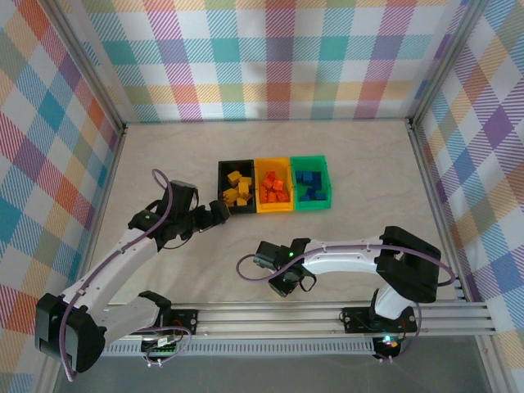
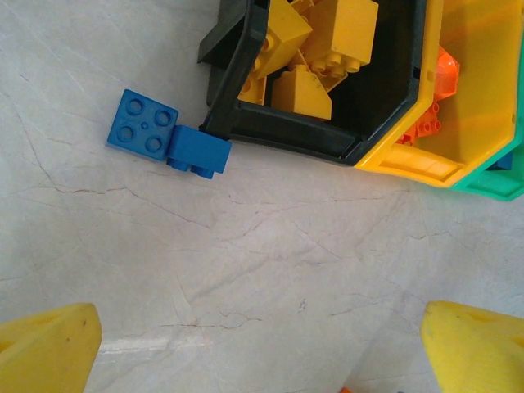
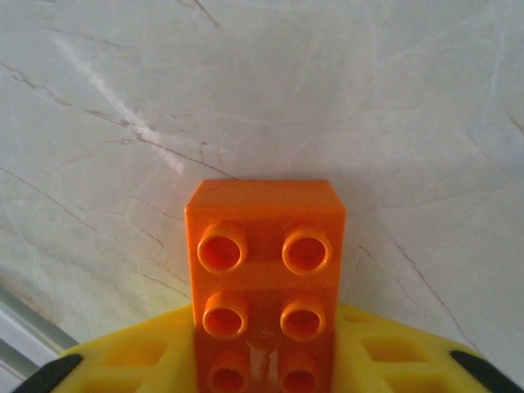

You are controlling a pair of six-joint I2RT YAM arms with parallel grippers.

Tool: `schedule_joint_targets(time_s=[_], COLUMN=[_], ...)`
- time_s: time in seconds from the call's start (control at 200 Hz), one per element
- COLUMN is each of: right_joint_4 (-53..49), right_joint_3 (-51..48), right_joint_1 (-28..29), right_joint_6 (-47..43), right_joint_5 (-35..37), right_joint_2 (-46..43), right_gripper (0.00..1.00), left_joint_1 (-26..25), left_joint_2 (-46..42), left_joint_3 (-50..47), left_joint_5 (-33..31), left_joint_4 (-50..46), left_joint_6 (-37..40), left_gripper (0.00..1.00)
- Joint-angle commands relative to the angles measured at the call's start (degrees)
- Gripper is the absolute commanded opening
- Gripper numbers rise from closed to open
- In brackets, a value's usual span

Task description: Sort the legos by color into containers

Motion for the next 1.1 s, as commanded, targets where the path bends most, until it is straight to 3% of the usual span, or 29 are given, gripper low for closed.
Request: schedule_joint_targets(time_s=[0.0, 0.195, 0.34, 0.595, 0.775, 0.89, 0.99, 1.095], right_joint_4=[2.1, 5.3, 8.2, 6.5, -1.2, -3.4, -4.2, -4.7], right_joint_3=[0.8, 4.0, 12.5, 32.2, 48.7, 52.9, 55.7, 57.5], right_joint_1=[-0.7, -7.4, -14.7, -25.9, -29.3, -30.9, -31.7, -31.8], right_joint_6=[1.6, 1.6, 0.8, 4.9, 7.3, 10.2, 11.5, 11.7], right_joint_5=[2.8, 4.9, 4.2, 5.3, 8.9, 10.2, 10.0, 8.6], right_joint_2=[-0.7, -8.1, -7.6, 8.6, 22.2, 26.3, 28.5, 29.2], right_gripper=[0.32, 0.25, 0.25, 0.27, 0.29, 0.30, 0.38, 0.65], left_joint_1=[0.9, 0.9, 1.0, 1.1, 1.3, 1.7, 2.4, 4.4], left_joint_2=[-0.4, -2.7, -5.1, -6.3, -5.7, -5.0, -4.2, -1.9], left_joint_3=[-0.1, -2.4, -4.8, -7.7, -8.9, -9.3, -9.8, -10.0], left_joint_5=[0.4, -1.8, -2.8, -3.6, -4.7, -4.9, -4.9, -3.8], left_joint_4=[0.4, 0.3, 0.8, 1.3, 2.7, 4.3, 6.0, 8.9], left_joint_6=[0.0, -0.9, -2.4, -4.1, -4.9, -5.7, -6.3, -7.2], left_gripper=[1.00, 1.00, 1.00, 1.00, 1.00, 1.00, 1.00, 1.00])
